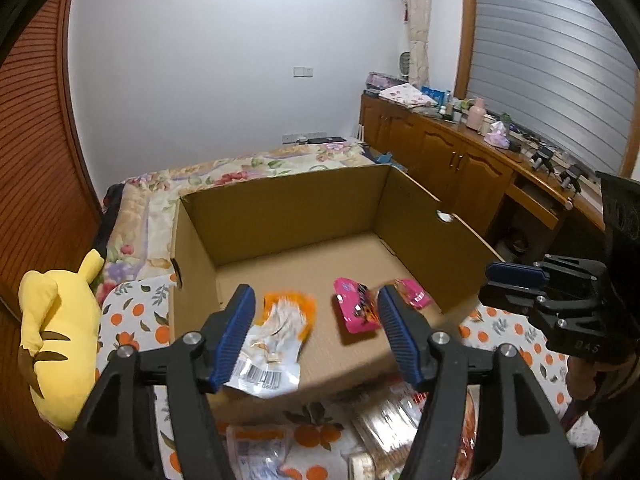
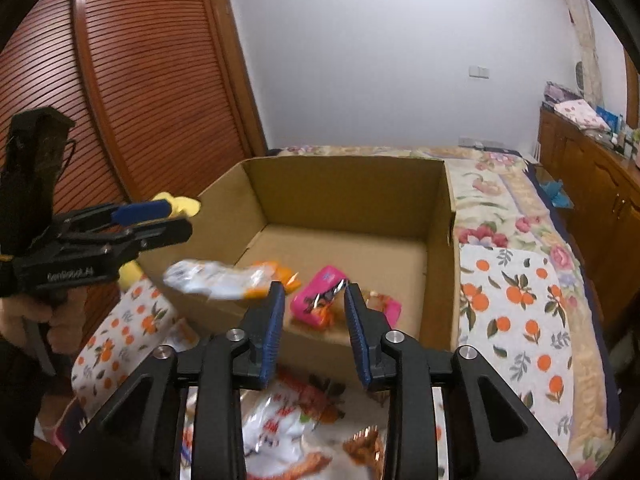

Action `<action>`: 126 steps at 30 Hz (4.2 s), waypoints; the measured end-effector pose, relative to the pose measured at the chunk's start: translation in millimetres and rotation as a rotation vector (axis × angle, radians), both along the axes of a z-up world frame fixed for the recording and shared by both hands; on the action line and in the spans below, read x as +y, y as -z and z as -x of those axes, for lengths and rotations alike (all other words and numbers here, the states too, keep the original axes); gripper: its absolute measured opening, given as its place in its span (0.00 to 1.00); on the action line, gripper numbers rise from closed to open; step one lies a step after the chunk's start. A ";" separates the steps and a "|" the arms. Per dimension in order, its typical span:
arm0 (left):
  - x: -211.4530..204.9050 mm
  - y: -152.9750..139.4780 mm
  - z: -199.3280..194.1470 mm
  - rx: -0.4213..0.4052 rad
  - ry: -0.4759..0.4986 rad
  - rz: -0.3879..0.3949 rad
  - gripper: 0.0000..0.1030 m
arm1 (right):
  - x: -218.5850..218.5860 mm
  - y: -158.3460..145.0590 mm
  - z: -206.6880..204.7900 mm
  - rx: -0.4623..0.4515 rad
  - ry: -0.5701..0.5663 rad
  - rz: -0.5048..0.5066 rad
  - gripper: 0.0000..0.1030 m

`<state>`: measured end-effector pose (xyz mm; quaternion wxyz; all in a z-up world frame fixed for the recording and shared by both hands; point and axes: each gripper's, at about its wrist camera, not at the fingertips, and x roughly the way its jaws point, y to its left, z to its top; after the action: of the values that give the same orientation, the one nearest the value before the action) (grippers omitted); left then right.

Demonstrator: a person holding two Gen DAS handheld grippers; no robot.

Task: Organize snacks
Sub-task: 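Grasp the blue foil wrapper with the left tool while the right tool grasps the gold foil candy, then carry both wrappers over the box and open both tools to release them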

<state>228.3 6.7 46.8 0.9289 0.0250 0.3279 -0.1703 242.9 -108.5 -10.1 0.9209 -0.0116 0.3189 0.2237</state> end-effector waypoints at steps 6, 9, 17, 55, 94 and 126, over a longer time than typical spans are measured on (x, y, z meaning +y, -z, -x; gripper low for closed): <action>1.2 6.8 39.4 -0.020 0.015 -0.002 0.75 | -12.7 15.8 38.9 0.002 -0.012 -0.022 0.40; 0.8 13.5 62.0 -0.020 0.018 -0.006 0.75 | -17.2 28.0 49.9 0.014 -0.002 -0.013 0.49; 6.8 60.1 105.4 0.067 0.010 0.004 0.75 | -19.9 65.7 75.7 0.035 0.018 0.045 0.55; 24.7 136.7 164.8 0.186 -0.080 -0.011 0.74 | -46.3 118.5 22.7 0.154 0.032 0.250 0.34; 18.6 118.2 170.7 0.136 -0.103 0.022 0.21 | -60.8 121.2 55.6 0.114 0.118 0.194 0.21; 0.3 35.9 113.6 -0.038 -0.059 0.044 0.21 | -58.2 89.6 71.4 -0.024 0.124 0.174 0.20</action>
<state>114.7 7.0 10.9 0.9398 -0.0019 0.3071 -0.1497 171.5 -166.7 -99.7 0.9322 -0.0744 0.3264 0.1377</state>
